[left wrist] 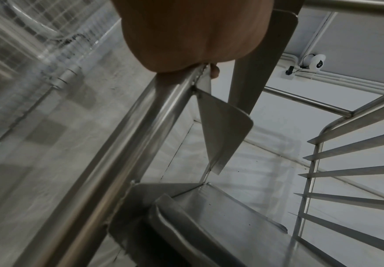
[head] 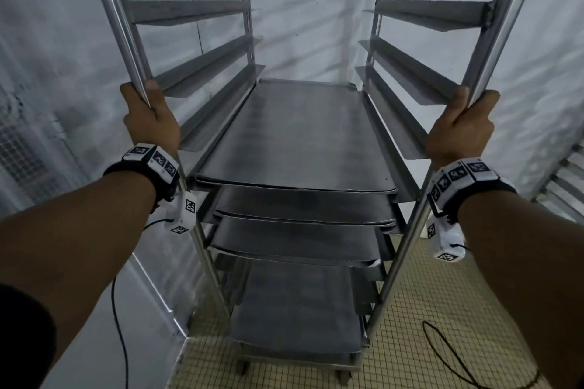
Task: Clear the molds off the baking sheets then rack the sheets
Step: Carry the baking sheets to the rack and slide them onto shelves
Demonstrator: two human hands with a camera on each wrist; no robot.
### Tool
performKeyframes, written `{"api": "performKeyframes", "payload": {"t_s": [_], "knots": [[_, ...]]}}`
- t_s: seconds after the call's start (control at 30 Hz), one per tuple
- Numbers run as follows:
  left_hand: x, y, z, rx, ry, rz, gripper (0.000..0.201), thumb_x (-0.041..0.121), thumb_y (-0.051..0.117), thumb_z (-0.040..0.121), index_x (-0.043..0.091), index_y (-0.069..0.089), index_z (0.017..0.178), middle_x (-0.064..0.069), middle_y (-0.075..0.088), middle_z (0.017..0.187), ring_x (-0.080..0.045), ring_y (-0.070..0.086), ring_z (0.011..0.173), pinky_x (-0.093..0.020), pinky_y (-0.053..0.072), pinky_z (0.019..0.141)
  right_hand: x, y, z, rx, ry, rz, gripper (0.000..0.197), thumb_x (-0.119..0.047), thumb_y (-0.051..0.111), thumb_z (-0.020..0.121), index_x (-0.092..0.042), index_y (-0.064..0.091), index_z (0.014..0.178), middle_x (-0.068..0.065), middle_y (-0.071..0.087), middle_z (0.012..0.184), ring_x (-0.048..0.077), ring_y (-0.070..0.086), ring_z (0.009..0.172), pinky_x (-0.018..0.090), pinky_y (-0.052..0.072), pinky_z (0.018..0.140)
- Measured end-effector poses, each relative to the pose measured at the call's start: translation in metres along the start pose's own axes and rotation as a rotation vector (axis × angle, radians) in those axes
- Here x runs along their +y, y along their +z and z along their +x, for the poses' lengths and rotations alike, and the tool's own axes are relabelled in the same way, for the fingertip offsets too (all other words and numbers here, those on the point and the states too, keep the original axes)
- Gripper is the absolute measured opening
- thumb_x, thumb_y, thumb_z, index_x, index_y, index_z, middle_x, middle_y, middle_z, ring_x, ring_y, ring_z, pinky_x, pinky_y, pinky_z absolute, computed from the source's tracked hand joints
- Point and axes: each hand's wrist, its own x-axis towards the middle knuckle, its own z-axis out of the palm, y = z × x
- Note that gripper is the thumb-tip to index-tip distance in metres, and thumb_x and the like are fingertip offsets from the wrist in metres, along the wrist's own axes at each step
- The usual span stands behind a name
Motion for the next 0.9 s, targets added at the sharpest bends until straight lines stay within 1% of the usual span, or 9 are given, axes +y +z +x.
{"api": "performKeyframes", "payload": {"t_s": [0.07, 0.17, 0.2, 0.27, 0.5, 0.6, 0.7, 0.83, 0.9], "knots": [[-0.001, 0.016, 0.002, 0.003, -0.008, -0.003, 0.049, 0.047, 0.031, 0.105, 0.004, 0.048, 0.122, 0.012, 0.045, 0.067, -0.014, 0.045, 0.055, -0.026, 0.028, 0.054, 0.007, 0.011, 0.011, -0.003, -0.001, 0.008, 0.052, -0.048, 0.028, 0.105, 0.0, 0.042, 0.119, 0.008, 0.05, 0.071, 0.031, 0.041, 0.06, 0.034, 0.026, 0.055], [-0.001, 0.038, 0.005, -0.019, -0.01, -0.019, 0.048, 0.045, 0.032, 0.106, 0.003, 0.048, 0.122, 0.013, 0.046, 0.068, 0.006, 0.049, 0.051, -0.026, 0.027, 0.053, 0.016, 0.028, 0.027, -0.005, 0.008, 0.014, 0.053, -0.048, 0.028, 0.105, 0.001, 0.042, 0.119, 0.008, 0.049, 0.068, 0.032, 0.041, 0.06, 0.034, 0.026, 0.055], [-0.002, 0.045, 0.006, -0.023, -0.006, -0.021, 0.049, 0.046, 0.032, 0.105, 0.003, 0.048, 0.122, 0.013, 0.046, 0.069, 0.008, 0.05, 0.051, -0.026, 0.028, 0.053, 0.019, 0.033, 0.031, -0.012, 0.012, 0.011, 0.053, -0.048, 0.028, 0.105, 0.002, 0.042, 0.12, 0.006, 0.047, 0.066, 0.032, 0.042, 0.059, 0.034, 0.026, 0.054], [-0.004, 0.056, 0.011, -0.02, -0.002, -0.014, 0.05, 0.047, 0.032, 0.105, 0.004, 0.047, 0.124, 0.012, 0.047, 0.068, 0.002, 0.049, 0.052, -0.027, 0.03, 0.054, 0.022, 0.042, 0.037, -0.024, 0.014, 0.012, 0.054, -0.048, 0.028, 0.105, 0.002, 0.042, 0.12, 0.003, 0.044, 0.063, 0.032, 0.042, 0.059, 0.035, 0.027, 0.054], [-0.02, 0.084, 0.031, -0.018, 0.01, 0.024, 0.055, 0.051, 0.029, 0.104, 0.004, 0.045, 0.128, 0.008, 0.042, 0.065, -0.011, 0.043, 0.053, -0.029, 0.027, 0.055, 0.028, 0.071, 0.048, -0.021, 0.012, 0.025, 0.053, -0.049, 0.027, 0.104, 0.0, 0.042, 0.119, 0.01, 0.052, 0.071, 0.032, 0.044, 0.06, 0.034, 0.027, 0.055], [-0.021, 0.092, 0.036, -0.037, -0.006, 0.039, 0.053, 0.048, 0.028, 0.106, 0.004, 0.043, 0.133, 0.013, 0.041, 0.069, -0.002, 0.041, 0.054, -0.029, 0.027, 0.059, 0.029, 0.08, 0.05, -0.017, 0.016, 0.02, 0.052, -0.048, 0.028, 0.105, 0.0, 0.042, 0.12, 0.009, 0.052, 0.072, 0.031, 0.044, 0.061, 0.034, 0.028, 0.056], [-0.026, 0.099, 0.043, -0.048, 0.018, 0.005, 0.045, 0.05, 0.029, 0.105, 0.012, 0.045, 0.123, 0.013, 0.042, 0.068, 0.006, 0.049, 0.053, -0.022, 0.031, 0.049, 0.028, 0.089, 0.052, -0.02, 0.023, 0.018, 0.053, -0.049, 0.028, 0.104, 0.0, 0.042, 0.12, 0.009, 0.052, 0.071, 0.031, 0.045, 0.061, 0.033, 0.027, 0.056], [-0.038, 0.109, 0.052, -0.016, 0.016, -0.018, 0.054, 0.053, 0.029, 0.104, 0.005, 0.046, 0.122, 0.008, 0.041, 0.063, -0.006, 0.044, 0.051, -0.028, 0.028, 0.048, 0.03, 0.098, 0.055, 0.003, 0.017, 0.021, 0.054, -0.05, 0.028, 0.104, 0.0, 0.042, 0.119, 0.01, 0.052, 0.069, 0.033, 0.046, 0.06, 0.034, 0.027, 0.054], [-0.039, 0.11, 0.053, -0.029, 0.02, -0.007, 0.051, 0.053, 0.029, 0.104, 0.007, 0.046, 0.119, 0.008, 0.04, 0.062, -0.005, 0.043, 0.05, -0.021, 0.029, 0.043, 0.029, 0.101, 0.052, 0.005, 0.013, 0.015, 0.055, -0.05, 0.028, 0.104, 0.001, 0.043, 0.119, 0.01, 0.052, 0.07, 0.033, 0.046, 0.06, 0.035, 0.028, 0.054]]}}
